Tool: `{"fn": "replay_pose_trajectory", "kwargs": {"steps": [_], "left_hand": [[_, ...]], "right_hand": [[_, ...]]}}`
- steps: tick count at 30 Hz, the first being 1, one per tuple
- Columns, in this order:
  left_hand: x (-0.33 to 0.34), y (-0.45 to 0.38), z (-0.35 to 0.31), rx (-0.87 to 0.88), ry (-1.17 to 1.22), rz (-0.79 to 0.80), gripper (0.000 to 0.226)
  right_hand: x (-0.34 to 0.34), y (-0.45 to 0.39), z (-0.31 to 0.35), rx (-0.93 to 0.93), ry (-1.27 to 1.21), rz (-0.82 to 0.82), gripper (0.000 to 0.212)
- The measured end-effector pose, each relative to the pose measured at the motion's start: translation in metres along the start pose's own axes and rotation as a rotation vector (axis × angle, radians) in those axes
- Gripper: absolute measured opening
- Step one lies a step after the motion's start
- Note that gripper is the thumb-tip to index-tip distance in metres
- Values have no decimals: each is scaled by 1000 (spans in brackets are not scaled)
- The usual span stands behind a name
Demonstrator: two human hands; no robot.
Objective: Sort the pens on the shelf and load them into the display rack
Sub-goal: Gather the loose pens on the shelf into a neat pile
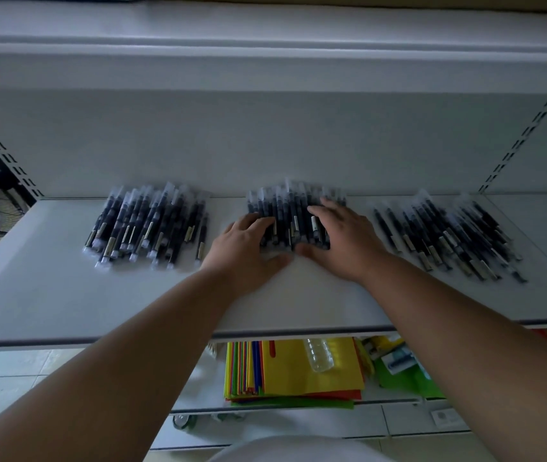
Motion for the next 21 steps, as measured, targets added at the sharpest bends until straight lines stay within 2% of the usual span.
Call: {"fn": "replay_pose_trajectory", "kwargs": {"steps": [3, 8, 9, 13, 17, 19, 21], "left_hand": [[0, 1, -3, 2, -47, -7, 90], [0, -6, -6, -37, -85, -80, 68], [0, -8, -5, -42, -85, -78, 68], [3, -12, 1, -75, 9, -33, 71], [1, -25, 2, -211, 133, -59, 65], [4, -30, 0, -252, 120, -24, 65], [9, -31, -3, -255, 58, 32, 69]], "right_hand": [[-4, -2, -7, -33, 26, 22, 88], [-3, -10, -16, -94, 102, 58, 118], [-1, -11, -16, -89, 96, 67, 119], [2, -17, -17, -15, 88, 111, 106], [3, -24, -22, 90, 51, 98, 95], [5, -30, -28, 223, 22, 114, 83], [9, -34, -28, 279, 12, 161, 80]]}}
Point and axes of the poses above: each hand's wrist, its own y-axis away from the middle knuckle, its own x-axis out of the palm, z = x × y, the point moved 4 cm from there along -y, towards the middle knuckle, and after that the axes turned 11 degrees about -z, right-handed, at the moved point
